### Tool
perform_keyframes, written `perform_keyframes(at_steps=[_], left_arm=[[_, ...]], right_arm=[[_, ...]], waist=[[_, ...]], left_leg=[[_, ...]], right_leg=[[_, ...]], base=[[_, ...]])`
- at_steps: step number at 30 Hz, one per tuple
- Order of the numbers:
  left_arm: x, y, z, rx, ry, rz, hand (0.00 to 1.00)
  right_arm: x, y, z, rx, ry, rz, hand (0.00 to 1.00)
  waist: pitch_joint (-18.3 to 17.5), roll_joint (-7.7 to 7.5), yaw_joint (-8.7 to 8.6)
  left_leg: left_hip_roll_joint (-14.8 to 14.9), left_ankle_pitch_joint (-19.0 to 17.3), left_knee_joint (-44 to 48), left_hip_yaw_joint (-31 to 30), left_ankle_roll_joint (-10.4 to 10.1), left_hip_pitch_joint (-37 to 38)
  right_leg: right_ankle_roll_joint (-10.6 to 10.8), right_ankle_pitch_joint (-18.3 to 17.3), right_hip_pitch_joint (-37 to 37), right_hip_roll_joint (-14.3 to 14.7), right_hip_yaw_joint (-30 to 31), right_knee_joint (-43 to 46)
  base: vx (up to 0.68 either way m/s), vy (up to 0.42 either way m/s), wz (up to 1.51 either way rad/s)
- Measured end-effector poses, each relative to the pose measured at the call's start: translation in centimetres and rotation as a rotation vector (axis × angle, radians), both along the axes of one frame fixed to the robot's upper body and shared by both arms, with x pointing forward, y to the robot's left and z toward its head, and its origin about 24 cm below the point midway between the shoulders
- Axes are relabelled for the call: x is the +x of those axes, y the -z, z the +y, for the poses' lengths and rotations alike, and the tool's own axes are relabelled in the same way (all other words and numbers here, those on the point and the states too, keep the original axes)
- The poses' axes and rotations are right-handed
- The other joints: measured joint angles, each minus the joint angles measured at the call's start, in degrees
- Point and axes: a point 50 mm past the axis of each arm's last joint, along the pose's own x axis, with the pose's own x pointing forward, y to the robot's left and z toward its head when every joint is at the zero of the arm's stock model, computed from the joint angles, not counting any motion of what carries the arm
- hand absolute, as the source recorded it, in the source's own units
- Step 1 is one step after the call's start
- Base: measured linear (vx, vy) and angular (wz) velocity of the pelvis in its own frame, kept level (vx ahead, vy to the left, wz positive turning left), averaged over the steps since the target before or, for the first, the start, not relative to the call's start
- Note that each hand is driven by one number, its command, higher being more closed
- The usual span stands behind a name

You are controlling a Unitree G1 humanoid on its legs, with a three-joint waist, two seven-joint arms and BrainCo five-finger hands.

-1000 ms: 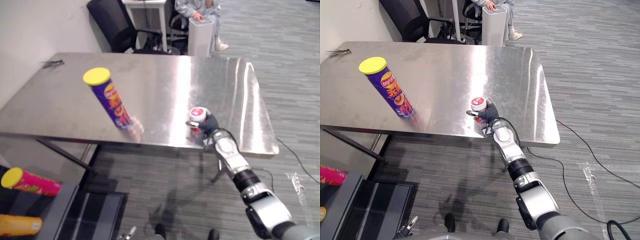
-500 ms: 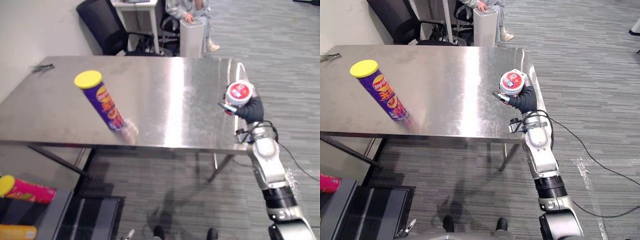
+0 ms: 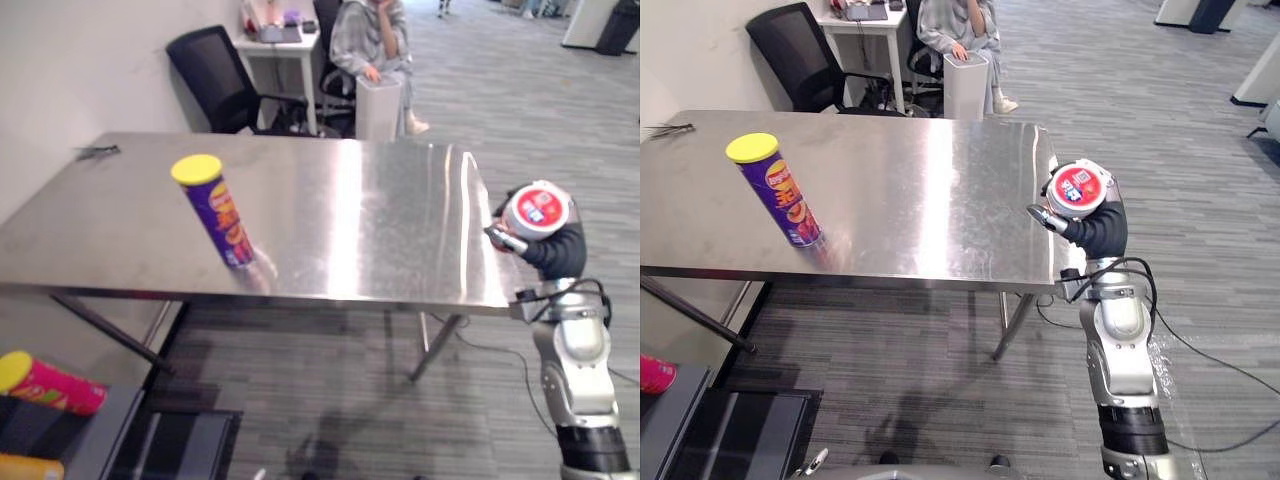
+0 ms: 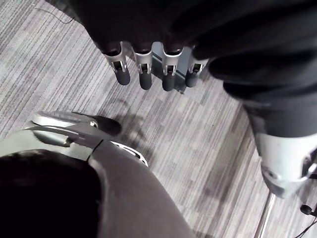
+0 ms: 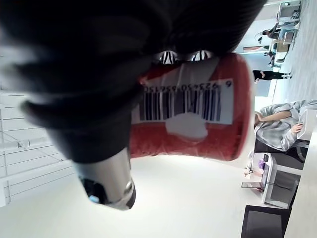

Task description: Put the gum and the chips on the shelf.

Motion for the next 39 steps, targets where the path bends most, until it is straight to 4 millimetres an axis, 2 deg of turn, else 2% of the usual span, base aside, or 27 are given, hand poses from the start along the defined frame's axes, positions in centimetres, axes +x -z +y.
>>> perform_keyframes(at_steps=[3,5,6,8,9,10,11,12,13,14,15,16,17,18,19,20,21,22,23,25,29,31,34,39], left_arm=[[0.8,0.0,-0.1,-0.006,-0.002,-0.02,0.0],[1.3,-0.1,-0.2,-0.011,0.003,-0.034,0.0],[1.6,-0.1,-0.3,-0.018,0.007,-0.042,0.0],[1.7,-0.1,-0.4,-0.021,0.008,-0.047,0.0],[1.9,-0.1,-0.1,-0.017,0.008,-0.044,0.0],[2.2,-0.2,0.3,-0.007,0.009,-0.046,0.0],[2.9,-0.2,0.3,-0.008,0.004,-0.06,0.0],[3.1,-0.2,0.2,-0.012,-0.003,-0.065,0.0],[3.0,-0.2,-0.1,-0.02,-0.018,-0.066,0.0],[2.4,0.0,-0.4,-0.028,-0.026,-0.053,0.0],[2.4,0.0,-0.5,-0.032,-0.027,-0.051,0.0],[2.6,0.0,-0.7,-0.036,-0.028,-0.059,0.0],[3.0,-0.2,-0.7,-0.033,-0.026,-0.079,0.0],[3.1,-0.2,-0.8,-0.035,-0.027,-0.082,0.0],[2.6,-0.1,-0.4,-0.031,-0.055,-0.073,0.0],[2.1,-0.1,-0.4,-0.03,-0.065,-0.06,0.0],[1.9,-0.1,-0.4,-0.031,-0.068,-0.057,0.0],[2.1,-0.1,-0.3,-0.025,-0.058,-0.059,0.0],[2.0,-0.2,0.0,-0.011,-0.053,-0.054,0.0],[1.4,0.0,0.0,-0.004,-0.051,-0.023,0.0],[1.2,0.1,-0.1,-0.005,-0.035,-0.003,0.0],[1.7,-0.1,0.5,0.016,-0.018,-0.01,0.0],[1.7,-0.2,1.1,0.031,-0.036,-0.014,0.0],[1.1,-0.2,1.2,0.031,-0.063,-0.006,0.0]], right_arm=[[0.1,0.2,0.5,0.038,-0.034,0.007,1.0],[0.3,0.5,1.5,0.074,-0.068,0.014,1.0],[0.7,0.4,2.7,0.084,-0.117,0.01,1.0],[1.0,-0.1,3.3,0.079,-0.142,-0.007,1.0],[1.1,-0.4,3.5,0.082,-0.146,-0.017,1.0],[1.1,-0.5,3.4,0.086,-0.139,-0.021,1.0],[1.2,-0.8,3.0,0.092,-0.118,-0.038,1.0],[1.2,-1.0,2.7,0.102,-0.099,-0.044,1.0],[1.2,-1.1,2.2,0.12,-0.071,-0.052,1.0],[1.2,-1.3,1.6,0.126,-0.04,-0.06,1.0],[1.1,-1.4,1.4,0.125,-0.025,-0.065,1.0],[1.0,-1.7,0.6,0.133,0.012,-0.081,1.0],[0.9,-1.8,-0.1,0.139,0.04,-0.088,1.0],[0.8,-1.8,-0.4,0.142,0.053,-0.092,1.0],[0.9,-1.7,-0.6,0.151,0.063,-0.087,1.0],[0.8,-1.7,-0.6,0.149,0.062,-0.086,1.0],[0.8,-1.7,-0.7,0.148,0.066,-0.089,1.0],[0.7,-1.7,-1.0,0.152,0.081,-0.091,1.0],[0.8,-1.6,-0.9,0.151,0.077,-0.082,1.0],[0.8,-1.5,-0.7,0.148,0.073,-0.08,1.0],[0.8,-1.0,-0.9,0.165,0.096,-0.062,1.0],[1.3,0.1,-0.9,0.19,0.117,-0.013,1.0],[1.5,0.6,-0.9,0.176,0.132,0.016,1.0],[1.4,0.9,-0.9,0.175,0.136,0.027,1.0]], waist=[[0.96,0.7,0.15],[2.13,1.19,0.34],[2.96,1.86,0.76],[3.36,2.56,1.23],[3.5,2.46,1.91],[3.35,1.06,1.94],[4.03,0.51,1.71],[4.09,0.46,1.92],[4.2,1.07,1.92],[4.05,2.08,1.68],[3.79,3.09,1.48],[3.62,4.25,0.78],[3.17,3.54,0.19],[2.98,3.39,-0.02],[3.08,3.64,0.66],[3.01,3.74,0.28],[2.53,4.52,0.06],[2.2,4.99,0.22],[2.32,3.94,0.48],[2.07,3.01,0.46],[2.06,2.42,0.24],[2.26,1.93,0.29],[2.66,1.27,0.73],[2.82,1.02,2.13]], left_leg=[[0.98,-2.42,8.95,-4.59,-0.39,-5.96],[1.54,-1.96,10.14,-7.97,-0.87,-8.26],[2.12,-0.62,9.18,-10.45,-1.94,-10.58],[2.78,0.26,7.67,-11.24,-2.18,-12.09],[4.27,-1.45,2.66,-7.81,-0.13,-12.66],[4.78,-2.63,2.59,-4.58,1.63,-12.6],[5.77,-1.76,7.67,1.59,4.54,-14.71],[6.76,-0.86,12.67,4.79,6.0,-16.09],[9.27,-0.84,22.61,10.49,7.03,-16.69],[12.75,-3.58,30.22,15.76,8.15,-15.39],[13.7,-4.58,31.25,17.76,8.5,-14.79],[12.21,-2.99,27.03,19.91,7.51,-15.26],[6.96,1.12,15.89,17.37,5.24,-13.39],[6.31,0.46,15.12,16.7,6.3,-12.48],[8.42,-4.72,20.34,18.41,5.09,-11.61],[9.04,-5.92,19.06,18.33,3.06,-10.42],[9.01,-6.17,16.63,18.18,1.84,-9.92],[8.0,-6.22,12.26,18.54,0.68,-9.71],[7.01,-5.22,10.76,19.06,1.49,-10.06],[5.62,-4.85,9.37,19.6,2.16,-10.18],[2.22,-3.03,7.07,18.8,3.95,-9.98],[1.05,-2.54,6.64,18.31,4.7,-10.0],[-0.42,-0.91,2.76,18.05,5.28,-8.74],[-1.5,0.91,-2.28,17.67,4.19,-5.95]], right_leg=[[-0.81,-1.64,-0.97,0.05,-3.34,3.6],[-1.79,-2.26,-1.39,0.7,-6.28,4.82],[-3.2,-3.73,-3.61,0.84,-8.72,8.03],[-4.47,-4.6,-5.85,0.88,-10.15,10.63],[-5.73,-4.74,-5.69,1.46,-13.59,8.33],[-6.62,-4.5,-5.69,0.55,-15.24,7.2],[-7.42,-4.24,-5.86,-0.76,-17.99,7.34],[-7.9,-4.37,-6.32,-1.63,-19.56,8.04],[-8.29,-4.7,-6.48,-2.74,-22.51,10.12],[-8.61,-5.41,-6.17,-3.05,-26.29,11.67],[-8.48,-5.54,-5.9,-3.26,-27.75,12.1],[-8.07,-6.37,-5.76,-4.33,-31.2,13.11],[-7.34,-6.5,-5.85,-5.86,-33.63,11.33],[-7.61,-5.69,-5.54,-6.26,-35.85,10.15],[-8.39,-4.21,-4.79,-6.15,-39.1,9.48],[-8.16,-4.03,-4.53,-6.15,-41.38,9.58],[-7.83,-3.8,-4.54,-6.16,-42.7,9.65],[-7.14,-3.28,-4.8,-6.52,-44.86,9.64],[-6.88,-2.03,-4.84,-7.49,-46.41,9.41],[-6.34,0.01,-4.61,-8.45,-47.6,8.67],[-5.88,2.93,-4.7,-10.71,-47.85,8.56],[-5.61,4.04,-4.63,-11.34,-47.63,8.09],[-5.3,5.4,-4.3,-11.01,-47.43,6.16],[-5.63,5.59,-3.64,-10.67,-45.87,5.58]], base=[[-0.09,-0.04,0.57],[-0.2,-0.101,0.86],[-0.25,-0.139,0.69],[-0.23,-0.155,0.76],[-0.15,-0.127,1.03],[-0.18,-0.142,1.36],[-0.1,-0.067,0.99],[-0.14,-0.128,1.17],[-0.13,-0.15,1.15],[-0.1,-0.125,1.18],[-0.15,-0.059,1.36],[-0.16,0.019,1.66],[-0.22,0.032,1.69],[-0.2,0.012,1.5],[-0.2,0.023,1.18],[-0.18,0.051,1.17],[-0.16,0.159,1.1],[-0.15,0.211,0.96],[-0.14,0.21,0.77],[-0.09,0.213,0.44],[-0.02,0.191,0.18],[0.02,0.138,0.14],[0.0,0.08,0.07],[0.03,-0.007,0.0]])
